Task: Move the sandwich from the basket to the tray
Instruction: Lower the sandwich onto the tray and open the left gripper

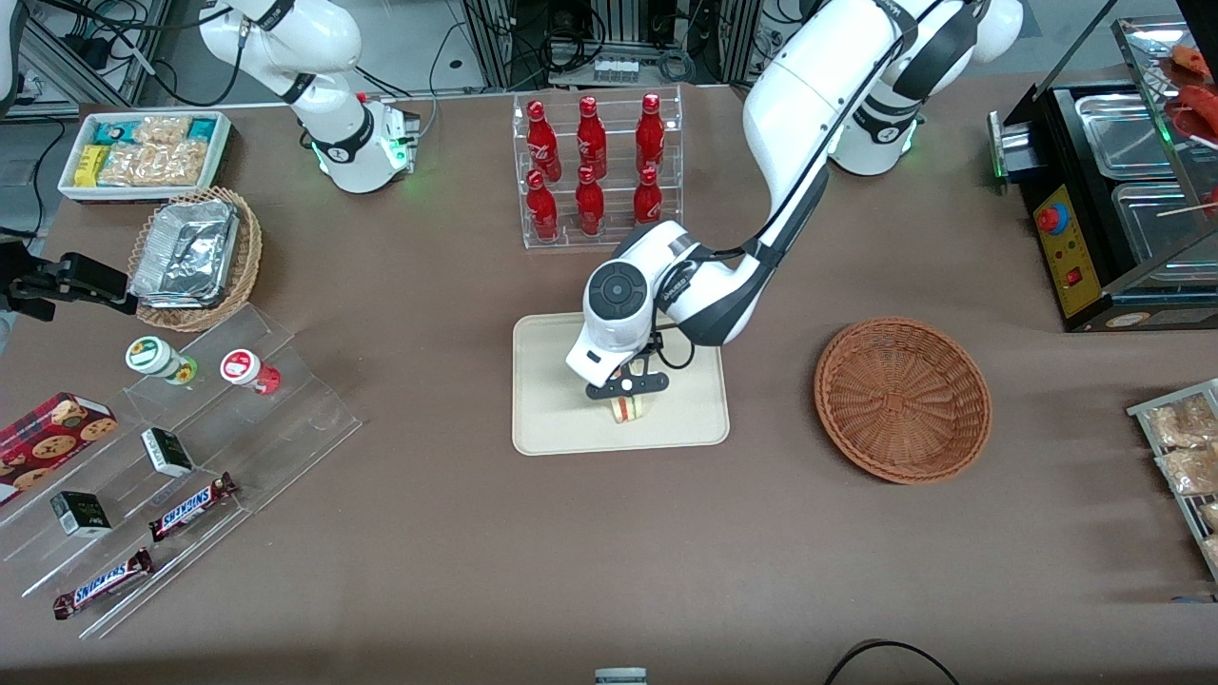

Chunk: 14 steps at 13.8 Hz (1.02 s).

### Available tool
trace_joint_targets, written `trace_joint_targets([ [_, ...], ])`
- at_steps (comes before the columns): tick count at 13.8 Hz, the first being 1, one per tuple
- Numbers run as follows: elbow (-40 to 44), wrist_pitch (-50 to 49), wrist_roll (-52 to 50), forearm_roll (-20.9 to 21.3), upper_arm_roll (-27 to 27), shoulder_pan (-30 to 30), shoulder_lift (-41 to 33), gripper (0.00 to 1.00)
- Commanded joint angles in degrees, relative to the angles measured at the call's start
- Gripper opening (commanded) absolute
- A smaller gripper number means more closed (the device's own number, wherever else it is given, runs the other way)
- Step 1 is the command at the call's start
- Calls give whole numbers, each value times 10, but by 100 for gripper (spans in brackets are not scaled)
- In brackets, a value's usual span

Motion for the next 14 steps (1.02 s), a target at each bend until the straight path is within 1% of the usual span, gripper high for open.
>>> trace_joint_targets([
  [1, 29, -15, -24, 8, 8, -11, 4, 100],
  [7, 83, -147, -24, 7, 5, -8, -46, 100],
  [10, 74, -159, 22, 3, 9, -2, -79, 100],
  [12, 72, -193, 62, 3, 10, 26, -97, 100],
  [14, 69, -218, 69, 1, 9, 53, -114, 100],
])
